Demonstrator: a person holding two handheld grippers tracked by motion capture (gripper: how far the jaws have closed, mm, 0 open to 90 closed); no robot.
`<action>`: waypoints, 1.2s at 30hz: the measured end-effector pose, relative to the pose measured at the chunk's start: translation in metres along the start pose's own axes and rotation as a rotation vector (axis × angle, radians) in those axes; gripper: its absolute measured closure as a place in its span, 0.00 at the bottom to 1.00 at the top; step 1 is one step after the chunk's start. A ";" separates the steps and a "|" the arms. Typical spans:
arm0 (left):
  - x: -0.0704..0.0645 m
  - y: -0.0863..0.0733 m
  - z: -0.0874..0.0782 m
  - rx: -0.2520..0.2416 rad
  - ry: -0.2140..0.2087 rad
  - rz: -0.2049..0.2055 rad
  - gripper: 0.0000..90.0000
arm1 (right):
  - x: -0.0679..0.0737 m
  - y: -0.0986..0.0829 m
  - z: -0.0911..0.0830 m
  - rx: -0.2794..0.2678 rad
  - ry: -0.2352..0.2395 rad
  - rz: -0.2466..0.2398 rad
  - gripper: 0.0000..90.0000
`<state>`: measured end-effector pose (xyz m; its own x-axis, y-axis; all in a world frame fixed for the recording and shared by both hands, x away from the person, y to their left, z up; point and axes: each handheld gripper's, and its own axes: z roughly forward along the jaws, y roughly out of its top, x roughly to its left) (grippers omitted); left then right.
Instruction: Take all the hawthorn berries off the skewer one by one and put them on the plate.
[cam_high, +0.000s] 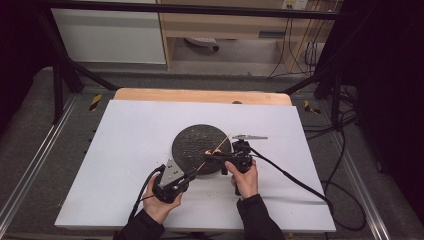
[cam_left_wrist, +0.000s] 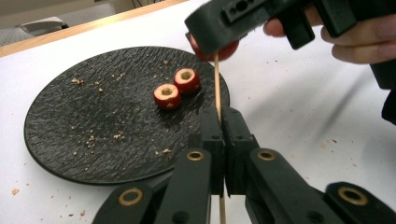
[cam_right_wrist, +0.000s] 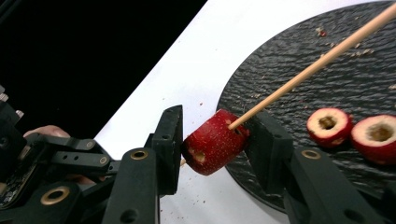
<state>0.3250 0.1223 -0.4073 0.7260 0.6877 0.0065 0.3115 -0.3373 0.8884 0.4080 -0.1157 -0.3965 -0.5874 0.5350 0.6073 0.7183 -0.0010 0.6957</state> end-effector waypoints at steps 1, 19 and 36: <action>0.000 -0.001 -0.001 0.003 -0.002 0.001 0.98 | 0.000 0.001 -0.001 -0.002 -0.003 -0.001 0.66; 0.013 -0.023 -0.025 0.030 -0.004 0.017 0.98 | -0.016 0.026 -0.007 -0.049 -0.065 0.014 0.66; 0.049 -0.041 -0.057 0.040 0.075 -0.033 0.98 | -0.029 0.042 -0.003 -0.069 -0.157 0.005 0.66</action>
<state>0.3131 0.2065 -0.4171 0.6672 0.7447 0.0129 0.3603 -0.3378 0.8695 0.4539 -0.1334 -0.3836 -0.5145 0.6606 0.5467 0.6903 -0.0593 0.7211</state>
